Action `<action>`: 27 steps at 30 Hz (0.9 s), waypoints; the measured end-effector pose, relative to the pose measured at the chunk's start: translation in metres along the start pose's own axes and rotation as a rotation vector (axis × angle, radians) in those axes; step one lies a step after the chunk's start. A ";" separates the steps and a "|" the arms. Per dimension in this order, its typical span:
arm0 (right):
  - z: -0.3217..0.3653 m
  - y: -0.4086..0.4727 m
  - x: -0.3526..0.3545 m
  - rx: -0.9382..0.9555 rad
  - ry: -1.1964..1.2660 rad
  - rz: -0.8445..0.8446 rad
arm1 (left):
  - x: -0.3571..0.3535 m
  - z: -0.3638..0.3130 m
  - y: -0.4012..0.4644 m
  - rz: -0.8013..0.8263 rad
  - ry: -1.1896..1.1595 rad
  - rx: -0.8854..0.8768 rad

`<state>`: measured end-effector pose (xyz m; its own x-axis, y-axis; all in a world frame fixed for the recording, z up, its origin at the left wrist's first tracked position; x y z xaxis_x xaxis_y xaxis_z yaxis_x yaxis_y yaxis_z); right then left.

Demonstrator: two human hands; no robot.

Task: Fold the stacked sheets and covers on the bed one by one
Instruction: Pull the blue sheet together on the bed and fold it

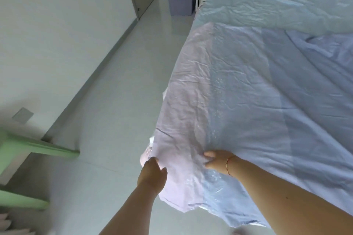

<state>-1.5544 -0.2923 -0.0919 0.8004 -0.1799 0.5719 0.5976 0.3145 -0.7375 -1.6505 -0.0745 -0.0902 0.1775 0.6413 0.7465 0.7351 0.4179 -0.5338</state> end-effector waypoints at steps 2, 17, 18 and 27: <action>0.014 0.008 -0.013 -0.007 0.220 0.047 | 0.007 0.007 0.014 0.028 -0.033 -0.006; 0.135 0.142 0.042 -0.076 0.356 -0.314 | 0.060 -0.047 0.150 0.286 -0.487 -0.091; 0.133 0.147 0.042 -0.106 0.371 -0.322 | 0.061 -0.049 0.156 0.306 -0.507 -0.095; 0.124 0.139 0.035 -0.353 0.609 -0.352 | 0.051 -0.062 0.165 0.697 -0.342 -0.115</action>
<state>-1.4488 -0.1398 -0.1298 0.3849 -0.7255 0.5705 0.7190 -0.1519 -0.6782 -1.4796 -0.0127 -0.1156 0.4253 0.9014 0.0811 0.5948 -0.2108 -0.7758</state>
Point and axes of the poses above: each hand's wrist, its own y-axis towards the middle knuckle, its own x-axis out of the back of the hand, z = x × y, the point moved 6 cm from there along y, towards the middle knuckle, and after that the axes turned 4 degrees about -y, right-handed, at the moved point
